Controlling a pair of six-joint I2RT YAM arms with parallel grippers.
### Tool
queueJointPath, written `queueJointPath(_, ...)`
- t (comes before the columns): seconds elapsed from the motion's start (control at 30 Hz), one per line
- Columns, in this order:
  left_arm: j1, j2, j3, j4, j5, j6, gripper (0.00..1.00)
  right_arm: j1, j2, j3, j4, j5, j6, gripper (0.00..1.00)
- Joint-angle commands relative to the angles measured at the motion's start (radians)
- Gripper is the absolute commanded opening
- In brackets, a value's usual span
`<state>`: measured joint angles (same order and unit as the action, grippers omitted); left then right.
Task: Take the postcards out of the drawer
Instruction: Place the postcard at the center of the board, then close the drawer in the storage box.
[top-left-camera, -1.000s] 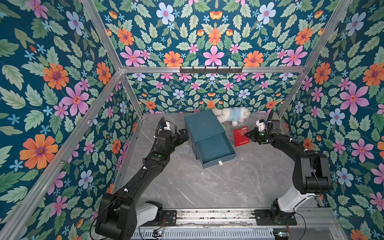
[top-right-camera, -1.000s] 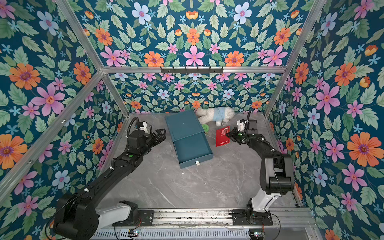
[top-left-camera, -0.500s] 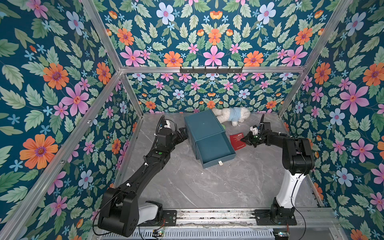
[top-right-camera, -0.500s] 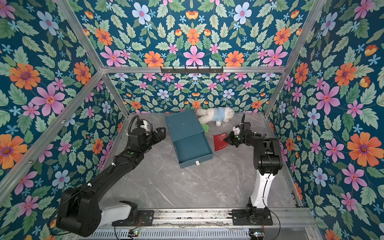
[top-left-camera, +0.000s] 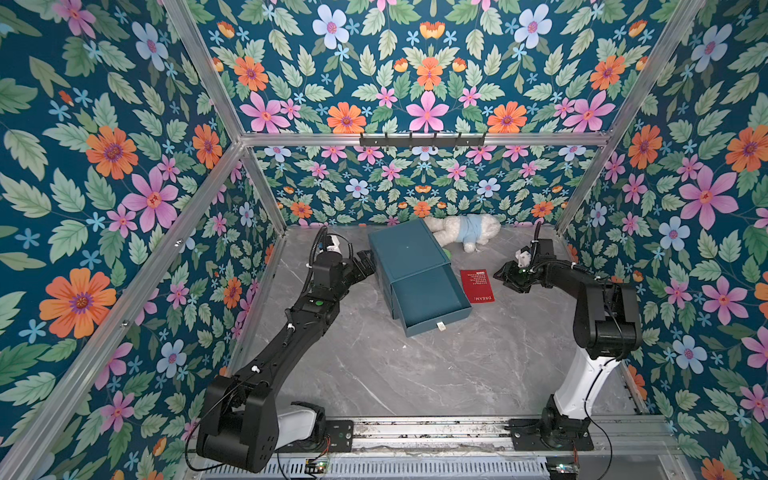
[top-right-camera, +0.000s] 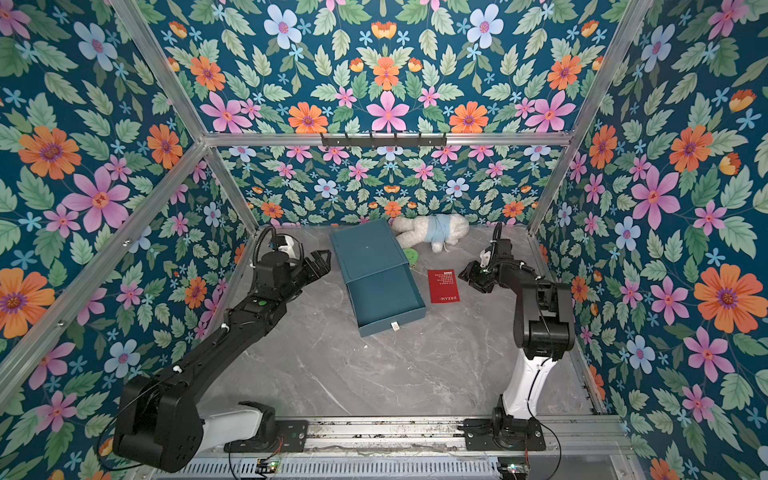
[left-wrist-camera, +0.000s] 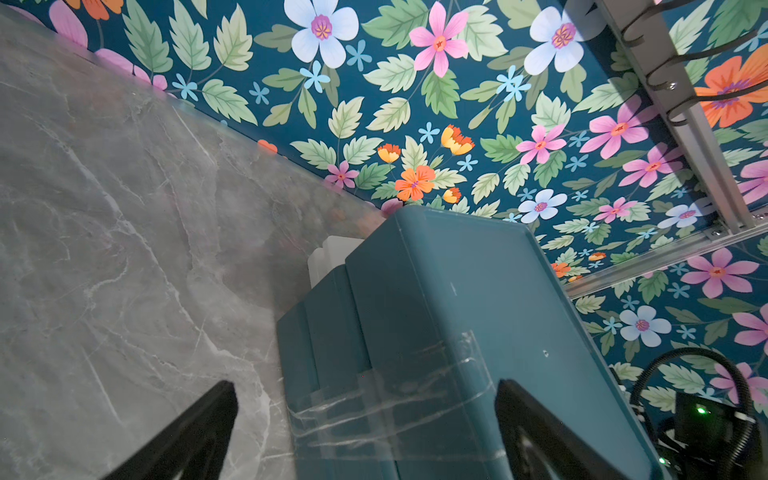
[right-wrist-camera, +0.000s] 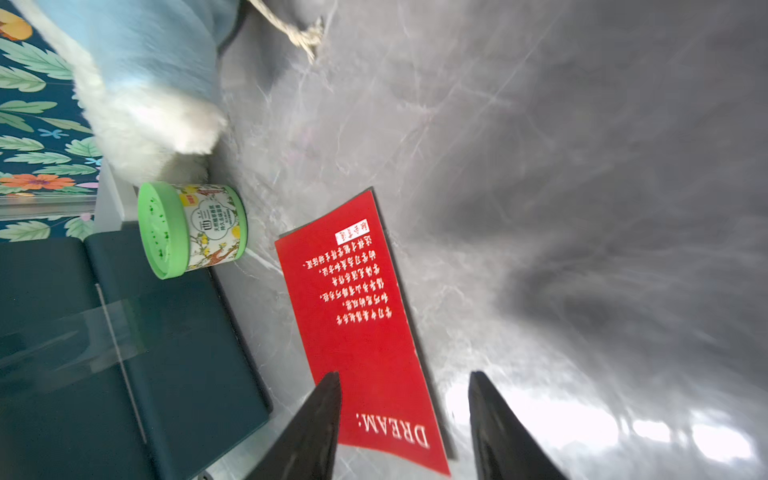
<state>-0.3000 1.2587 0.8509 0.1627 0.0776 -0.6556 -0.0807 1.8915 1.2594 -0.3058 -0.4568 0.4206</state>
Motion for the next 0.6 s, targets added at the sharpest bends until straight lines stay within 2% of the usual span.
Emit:
queueJointPath(0.0, 0.001, -0.002, 0.013, 0.019, 0.007, 0.014, 1.00, 0.007, -0.064, -0.019, -0.064, 0.058, -0.033, 0.53)
queueJointPath(0.23, 0.002, 0.020, 0.068, -0.012, 0.051, 0.044, 1.00, 0.085, -0.308, -0.108, -0.128, 0.088, -0.043, 0.53)
queueJointPath(0.57, 0.001, 0.022, 0.094, -0.072, 0.140, 0.070, 1.00, 0.293, -0.732, -0.241, -0.350, 0.197, -0.051, 0.57)
